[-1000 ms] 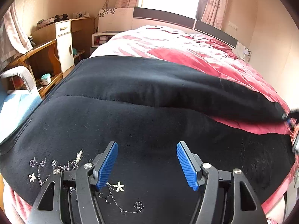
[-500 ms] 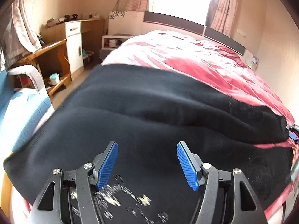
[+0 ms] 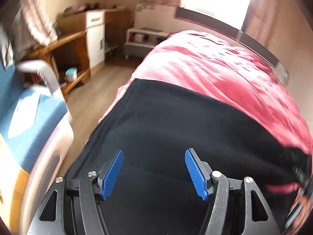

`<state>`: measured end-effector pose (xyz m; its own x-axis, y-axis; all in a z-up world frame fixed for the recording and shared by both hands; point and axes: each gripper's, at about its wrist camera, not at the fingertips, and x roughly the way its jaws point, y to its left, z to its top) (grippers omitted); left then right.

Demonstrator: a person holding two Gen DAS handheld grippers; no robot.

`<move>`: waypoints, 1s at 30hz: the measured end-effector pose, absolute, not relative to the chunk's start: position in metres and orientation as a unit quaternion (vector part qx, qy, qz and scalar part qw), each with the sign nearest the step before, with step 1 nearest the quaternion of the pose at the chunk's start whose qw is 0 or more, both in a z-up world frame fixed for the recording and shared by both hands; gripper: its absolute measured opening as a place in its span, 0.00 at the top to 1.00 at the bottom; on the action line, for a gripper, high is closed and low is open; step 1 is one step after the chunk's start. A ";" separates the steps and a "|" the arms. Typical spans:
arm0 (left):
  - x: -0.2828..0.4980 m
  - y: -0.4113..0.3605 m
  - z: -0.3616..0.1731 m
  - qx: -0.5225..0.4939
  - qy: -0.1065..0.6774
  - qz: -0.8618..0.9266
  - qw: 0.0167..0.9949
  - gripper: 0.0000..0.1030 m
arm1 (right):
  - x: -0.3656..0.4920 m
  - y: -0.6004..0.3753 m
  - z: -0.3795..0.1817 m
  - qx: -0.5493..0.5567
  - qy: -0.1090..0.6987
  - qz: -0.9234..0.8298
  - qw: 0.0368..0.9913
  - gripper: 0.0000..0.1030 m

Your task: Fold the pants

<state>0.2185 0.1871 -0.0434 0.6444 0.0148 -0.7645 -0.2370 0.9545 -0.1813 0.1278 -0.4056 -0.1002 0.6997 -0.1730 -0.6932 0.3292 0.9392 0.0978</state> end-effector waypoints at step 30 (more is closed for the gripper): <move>0.403 0.249 -0.102 -0.168 0.443 0.038 0.880 0.68 | 0.134 -0.403 -0.117 0.086 0.325 -0.121 0.934 0.41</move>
